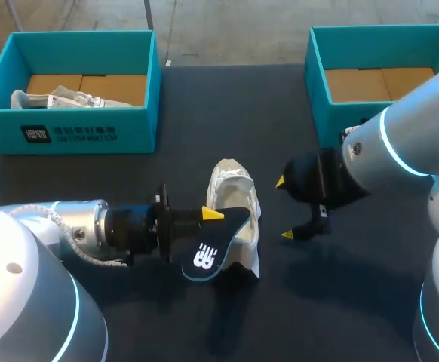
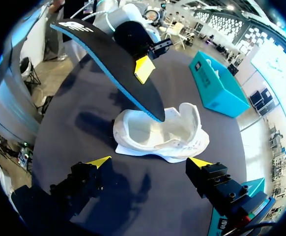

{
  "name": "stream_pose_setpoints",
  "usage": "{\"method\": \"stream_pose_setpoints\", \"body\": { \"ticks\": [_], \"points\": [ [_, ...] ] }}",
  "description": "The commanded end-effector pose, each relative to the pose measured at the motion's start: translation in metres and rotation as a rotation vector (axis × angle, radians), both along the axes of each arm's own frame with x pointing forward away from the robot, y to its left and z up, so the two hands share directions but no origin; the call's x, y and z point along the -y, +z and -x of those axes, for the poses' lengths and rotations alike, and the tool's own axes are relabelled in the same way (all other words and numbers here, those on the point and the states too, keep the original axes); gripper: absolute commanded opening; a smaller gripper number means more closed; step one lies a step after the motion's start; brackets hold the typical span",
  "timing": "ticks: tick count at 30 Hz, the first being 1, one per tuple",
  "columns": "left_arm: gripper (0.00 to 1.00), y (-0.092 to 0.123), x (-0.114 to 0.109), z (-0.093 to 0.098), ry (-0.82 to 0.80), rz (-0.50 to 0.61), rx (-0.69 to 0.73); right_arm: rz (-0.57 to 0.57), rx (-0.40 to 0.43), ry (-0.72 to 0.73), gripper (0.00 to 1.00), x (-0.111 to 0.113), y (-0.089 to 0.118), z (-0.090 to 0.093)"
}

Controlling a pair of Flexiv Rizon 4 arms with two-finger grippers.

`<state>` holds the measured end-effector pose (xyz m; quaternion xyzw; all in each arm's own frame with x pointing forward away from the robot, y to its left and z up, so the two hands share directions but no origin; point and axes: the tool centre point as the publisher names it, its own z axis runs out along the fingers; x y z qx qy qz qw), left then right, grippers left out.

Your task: Take the shoe out of the shoebox, open the shoe tongue, remove and reinsert the insole, then place the shoe into the shoebox

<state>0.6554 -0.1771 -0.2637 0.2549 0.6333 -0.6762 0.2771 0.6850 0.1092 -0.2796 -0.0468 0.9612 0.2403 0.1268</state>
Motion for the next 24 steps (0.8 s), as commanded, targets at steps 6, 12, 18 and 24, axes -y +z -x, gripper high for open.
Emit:
{"method": "stream_pose_setpoints", "body": {
  "ticks": [6, 12, 18, 24],
  "points": [
    [0.0, -0.001, 0.002, 0.0, -0.005, -0.013, 0.001, 0.024, -0.017, -0.011, 1.0, -0.005, -0.01, -0.006],
    [0.0, -0.007, 0.003, -0.001, -0.015, -0.018, -0.018, 0.048, -0.022, -0.005, 1.0, 0.008, -0.015, -0.004],
    [0.0, -0.014, 0.006, 0.001, -0.03, -0.021, -0.028, 0.046, -0.023, -0.003, 1.0, 0.012, -0.014, -0.003],
    [0.0, -0.02, 0.009, 0.002, -0.047, -0.039, -0.034, 0.046, -0.023, -0.003, 1.0, 0.012, -0.014, -0.003]
  ]
}}
